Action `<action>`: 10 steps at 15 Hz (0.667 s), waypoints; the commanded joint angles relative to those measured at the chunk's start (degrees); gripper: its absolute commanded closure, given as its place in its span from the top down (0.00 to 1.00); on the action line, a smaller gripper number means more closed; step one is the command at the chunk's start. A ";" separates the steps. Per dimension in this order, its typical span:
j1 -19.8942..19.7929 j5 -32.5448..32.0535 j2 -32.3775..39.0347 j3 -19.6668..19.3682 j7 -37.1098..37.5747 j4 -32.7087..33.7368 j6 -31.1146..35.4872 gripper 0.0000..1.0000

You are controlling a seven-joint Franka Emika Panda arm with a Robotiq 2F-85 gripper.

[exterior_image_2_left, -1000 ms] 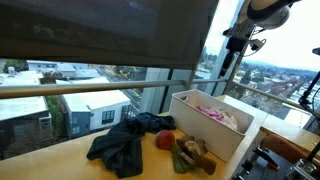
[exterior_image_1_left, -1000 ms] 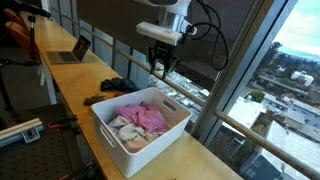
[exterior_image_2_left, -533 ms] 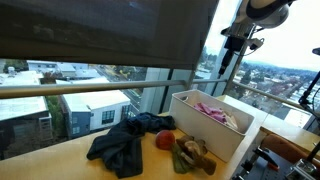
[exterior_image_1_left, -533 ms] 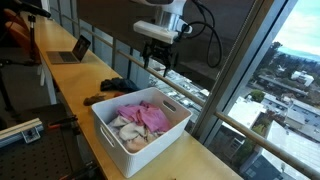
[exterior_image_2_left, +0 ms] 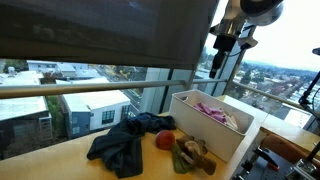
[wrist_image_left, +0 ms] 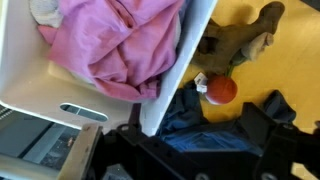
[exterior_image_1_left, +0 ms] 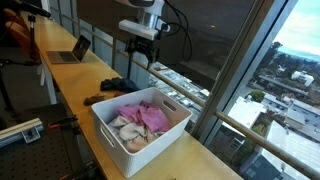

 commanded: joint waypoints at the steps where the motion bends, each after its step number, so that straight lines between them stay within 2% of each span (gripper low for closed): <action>1: 2.95 -1.66 1.89 1.97 2.38 1.09 0.85 1.00; 6: 7.74 -4.98 7.55 4.40 5.32 5.60 0.28 1.00; 10: 11.13 -8.91 15.52 5.09 6.70 12.98 0.08 1.00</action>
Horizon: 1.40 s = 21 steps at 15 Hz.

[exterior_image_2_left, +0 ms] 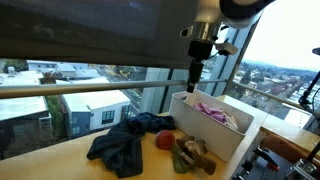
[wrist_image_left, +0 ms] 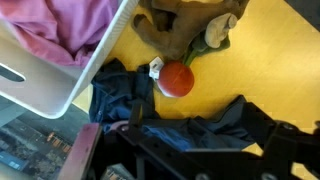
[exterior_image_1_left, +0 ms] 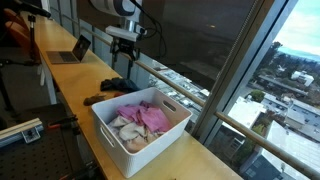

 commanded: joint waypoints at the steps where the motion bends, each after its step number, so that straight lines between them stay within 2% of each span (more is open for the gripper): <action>1: 2.44 -3.77 8.83 0.45 1.36 9.28 -0.33 1.00; 7: 5.99 -6.33 23.58 -0.05 0.74 25.08 -1.69 1.00; 15: 9.14 -5.11 39.77 -0.01 -0.24 45.88 -4.24 1.00; 21: 10.17 -4.20 47.52 0.62 -0.12 55.18 -7.13 1.00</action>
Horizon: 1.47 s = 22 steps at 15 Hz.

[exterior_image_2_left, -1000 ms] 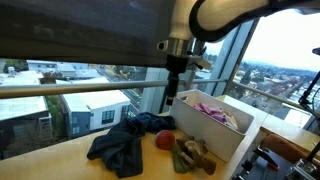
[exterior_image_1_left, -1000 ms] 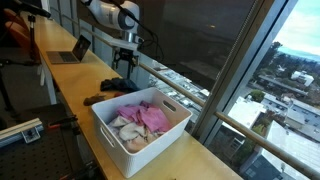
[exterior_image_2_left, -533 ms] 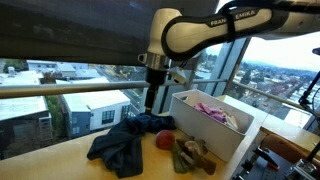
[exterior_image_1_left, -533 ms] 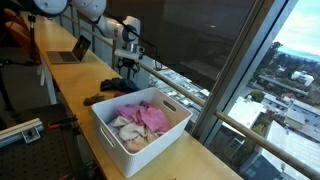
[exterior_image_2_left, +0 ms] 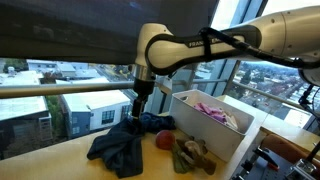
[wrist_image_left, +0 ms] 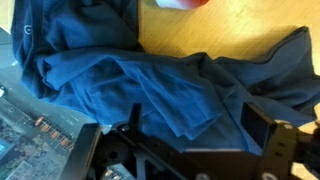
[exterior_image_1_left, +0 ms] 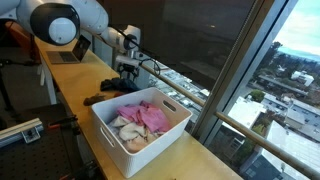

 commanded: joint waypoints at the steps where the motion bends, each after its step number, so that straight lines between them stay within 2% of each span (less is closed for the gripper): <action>1: 0.99 1.55 5.27 0.03 -0.90 7.66 -3.72 1.00; 7: 1.88 3.60 9.98 0.40 -0.71 12.02 -5.88 1.00; 8: 1.88 4.01 10.64 0.42 -0.76 12.72 -6.34 0.92; 9: 1.88 4.33 11.26 0.38 -0.85 13.46 -6.78 0.72; 16: -0.69 4.55 9.74 0.67 -1.15 10.71 -7.08 0.18; 19: -1.66 4.34 6.19 0.70 -0.97 7.85 -7.99 0.00; 22: -2.22 4.02 0.26 0.72 -0.55 3.28 -8.08 0.01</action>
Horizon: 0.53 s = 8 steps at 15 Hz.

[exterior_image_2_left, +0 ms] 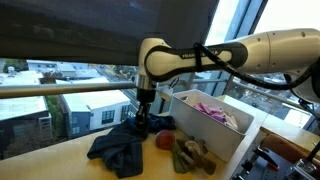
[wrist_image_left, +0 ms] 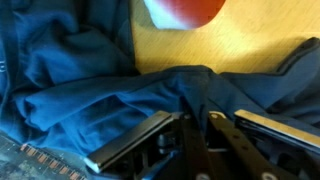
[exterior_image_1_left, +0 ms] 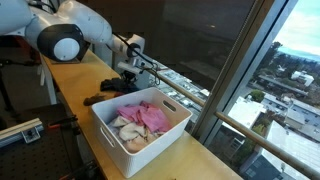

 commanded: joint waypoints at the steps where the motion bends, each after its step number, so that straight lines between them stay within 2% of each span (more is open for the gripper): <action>1: -1.09 0.38 -9.22 0.73 -0.31 -7.37 -1.52 0.01; 8: -3.42 0.10 -26.72 0.19 -0.26 -22.06 1.61 0.01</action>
